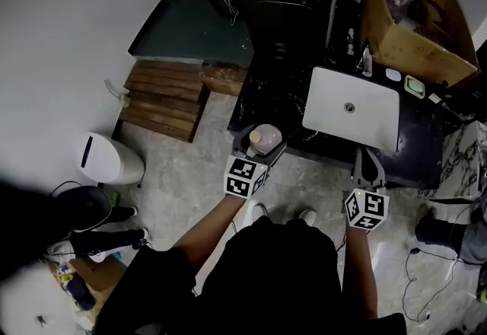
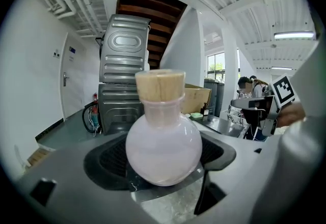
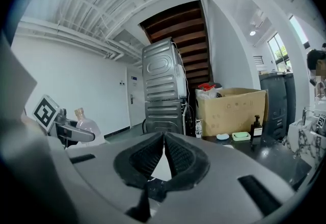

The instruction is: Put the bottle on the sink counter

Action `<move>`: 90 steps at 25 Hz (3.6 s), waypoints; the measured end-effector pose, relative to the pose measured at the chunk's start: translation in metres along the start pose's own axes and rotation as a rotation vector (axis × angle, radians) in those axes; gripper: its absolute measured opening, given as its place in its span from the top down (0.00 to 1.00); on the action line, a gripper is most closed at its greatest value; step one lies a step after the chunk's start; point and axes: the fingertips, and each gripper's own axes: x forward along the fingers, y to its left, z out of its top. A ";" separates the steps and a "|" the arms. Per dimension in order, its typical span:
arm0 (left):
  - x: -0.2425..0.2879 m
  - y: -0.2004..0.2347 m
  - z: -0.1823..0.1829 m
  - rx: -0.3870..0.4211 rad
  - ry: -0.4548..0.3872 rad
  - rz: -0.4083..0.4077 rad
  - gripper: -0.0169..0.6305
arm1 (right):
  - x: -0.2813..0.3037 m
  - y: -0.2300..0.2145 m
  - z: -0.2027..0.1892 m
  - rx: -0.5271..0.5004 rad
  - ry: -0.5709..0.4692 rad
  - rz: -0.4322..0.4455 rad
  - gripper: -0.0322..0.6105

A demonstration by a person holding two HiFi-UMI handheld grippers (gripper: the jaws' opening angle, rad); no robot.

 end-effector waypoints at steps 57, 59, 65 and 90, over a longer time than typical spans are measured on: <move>0.149 0.111 0.023 0.013 0.047 -0.156 0.36 | 0.178 0.034 0.010 -0.116 0.041 -0.012 0.89; 0.149 0.119 0.024 0.018 0.047 -0.169 0.36 | 0.182 0.042 0.003 -0.133 0.070 -0.013 0.89; 0.153 0.134 0.018 0.025 0.060 -0.195 0.36 | 0.196 0.051 -0.002 -0.123 0.072 -0.030 0.89; 0.226 0.162 0.034 -0.028 0.083 -0.079 0.36 | 0.282 0.047 -0.008 -0.081 0.132 0.137 0.89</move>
